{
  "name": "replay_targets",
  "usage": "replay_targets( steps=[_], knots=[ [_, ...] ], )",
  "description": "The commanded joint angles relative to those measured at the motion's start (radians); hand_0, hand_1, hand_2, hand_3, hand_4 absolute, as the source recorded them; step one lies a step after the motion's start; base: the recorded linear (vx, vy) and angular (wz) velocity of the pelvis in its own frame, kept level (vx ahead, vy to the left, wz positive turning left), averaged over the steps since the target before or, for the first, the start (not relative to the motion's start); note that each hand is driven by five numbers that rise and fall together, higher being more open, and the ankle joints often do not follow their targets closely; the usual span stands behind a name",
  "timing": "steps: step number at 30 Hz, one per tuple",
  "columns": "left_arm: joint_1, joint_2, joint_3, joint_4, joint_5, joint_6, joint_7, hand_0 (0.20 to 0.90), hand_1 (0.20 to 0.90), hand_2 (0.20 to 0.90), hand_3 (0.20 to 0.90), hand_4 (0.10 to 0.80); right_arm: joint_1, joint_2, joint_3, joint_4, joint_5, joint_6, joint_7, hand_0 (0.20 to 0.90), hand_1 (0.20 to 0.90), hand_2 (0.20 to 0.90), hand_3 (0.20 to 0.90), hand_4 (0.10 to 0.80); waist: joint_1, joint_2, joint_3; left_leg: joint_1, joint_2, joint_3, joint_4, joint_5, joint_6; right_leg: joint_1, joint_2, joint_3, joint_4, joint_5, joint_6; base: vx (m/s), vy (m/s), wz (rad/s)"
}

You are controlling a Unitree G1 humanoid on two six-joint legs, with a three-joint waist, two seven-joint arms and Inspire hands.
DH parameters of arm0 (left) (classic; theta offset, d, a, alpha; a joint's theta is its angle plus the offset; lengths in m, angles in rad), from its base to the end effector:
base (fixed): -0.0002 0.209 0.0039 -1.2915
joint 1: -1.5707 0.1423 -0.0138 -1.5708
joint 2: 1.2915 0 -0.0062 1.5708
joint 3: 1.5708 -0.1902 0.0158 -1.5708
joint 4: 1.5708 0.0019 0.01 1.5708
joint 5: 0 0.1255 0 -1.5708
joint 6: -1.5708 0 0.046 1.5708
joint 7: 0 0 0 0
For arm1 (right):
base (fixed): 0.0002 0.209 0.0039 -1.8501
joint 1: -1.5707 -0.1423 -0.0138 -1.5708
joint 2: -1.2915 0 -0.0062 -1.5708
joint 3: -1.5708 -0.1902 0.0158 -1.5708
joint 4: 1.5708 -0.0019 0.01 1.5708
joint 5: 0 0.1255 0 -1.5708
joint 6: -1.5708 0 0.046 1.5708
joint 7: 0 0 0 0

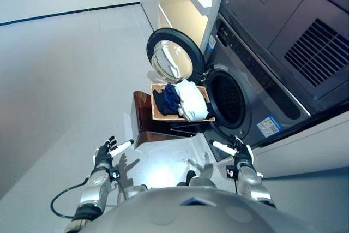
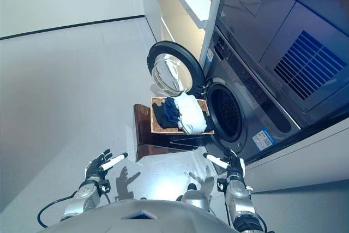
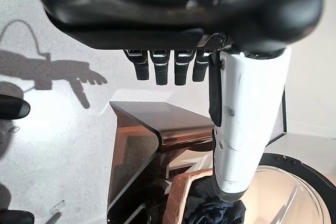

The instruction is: Pick up the clothes and place them into the washing machine

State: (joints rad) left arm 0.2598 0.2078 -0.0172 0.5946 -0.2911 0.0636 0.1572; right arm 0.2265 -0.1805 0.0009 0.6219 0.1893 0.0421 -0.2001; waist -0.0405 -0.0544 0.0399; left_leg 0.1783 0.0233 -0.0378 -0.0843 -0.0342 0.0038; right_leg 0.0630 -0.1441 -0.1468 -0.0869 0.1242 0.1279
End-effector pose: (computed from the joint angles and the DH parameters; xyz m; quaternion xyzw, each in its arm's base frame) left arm 0.0698 0.2142 -0.0817 -0.0085 0.4319 0.1712 0.8855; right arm 0.0781 -0.2088 -0.0829 -0.0330 0.4201 -0.1751 0.8898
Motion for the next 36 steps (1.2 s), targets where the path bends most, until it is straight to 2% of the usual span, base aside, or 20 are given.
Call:
replay_targets(
  steps=[1, 20, 32, 36],
  knots=[
    [-0.063, 0.027, 0.011, -0.077, -0.007, -0.078, 0.008, 0.9, 0.9, 0.9, 0.9, 0.8, -0.061, -0.039, -0.01, -0.095, 0.024, -0.084, -0.029, 0.9, 0.9, 0.9, 0.9, 0.8, 0.004, 0.002, 0.003, -0.037, -0.011, 0.031, -0.003, -0.02, -0.041, 0.032, 0.036, -0.031, 0.0, -0.08, 0.008, 0.0, 0.0, 0.0],
    [-0.069, 0.027, 0.011, -0.056, -0.009, -0.074, 0.018, 0.9, 0.9, 0.9, 0.9, 0.8, -0.066, -0.039, -0.004, -0.077, 0.025, -0.079, -0.029, 0.9, 0.9, 0.9, 0.9, 0.8, 0.002, -0.001, 0.003, -0.036, -0.016, 0.032, -0.003, -0.022, -0.038, 0.034, 0.032, -0.029, 0.0, -0.076, 0.01, 0.0, 0.0, 0.0],
    [-0.065, 0.029, 0.012, -0.065, -0.015, -0.067, 0.01, 0.9, 0.9, 0.9, 0.9, 0.8, -0.07, -0.039, -0.008, -0.066, 0.026, -0.067, -0.026, 0.9, 0.9, 0.9, 0.9, 0.8, 0.002, -0.001, 0.007, -0.036, -0.026, 0.034, -0.003, -0.023, -0.026, 0.024, 0.022, -0.016, 0.008, -0.068, 0.016, -0.004, 0.012, 0.0],
    [-0.059, 0.029, 0.024, -0.075, -0.032, -0.067, 0.005, 0.9, 0.9, 0.9, 0.9, 0.8, -0.073, -0.042, -0.016, -0.064, 0.027, -0.062, -0.023, 0.9, 0.9, 0.9, 0.9, 0.8, 0.001, 0.001, 0.017, -0.048, -0.039, 0.036, -0.003, -0.021, -0.012, -0.01, 0.01, 0.005, 0.048, -0.069, 0.018, -0.018, 0.046, -0.03]
  ],
)
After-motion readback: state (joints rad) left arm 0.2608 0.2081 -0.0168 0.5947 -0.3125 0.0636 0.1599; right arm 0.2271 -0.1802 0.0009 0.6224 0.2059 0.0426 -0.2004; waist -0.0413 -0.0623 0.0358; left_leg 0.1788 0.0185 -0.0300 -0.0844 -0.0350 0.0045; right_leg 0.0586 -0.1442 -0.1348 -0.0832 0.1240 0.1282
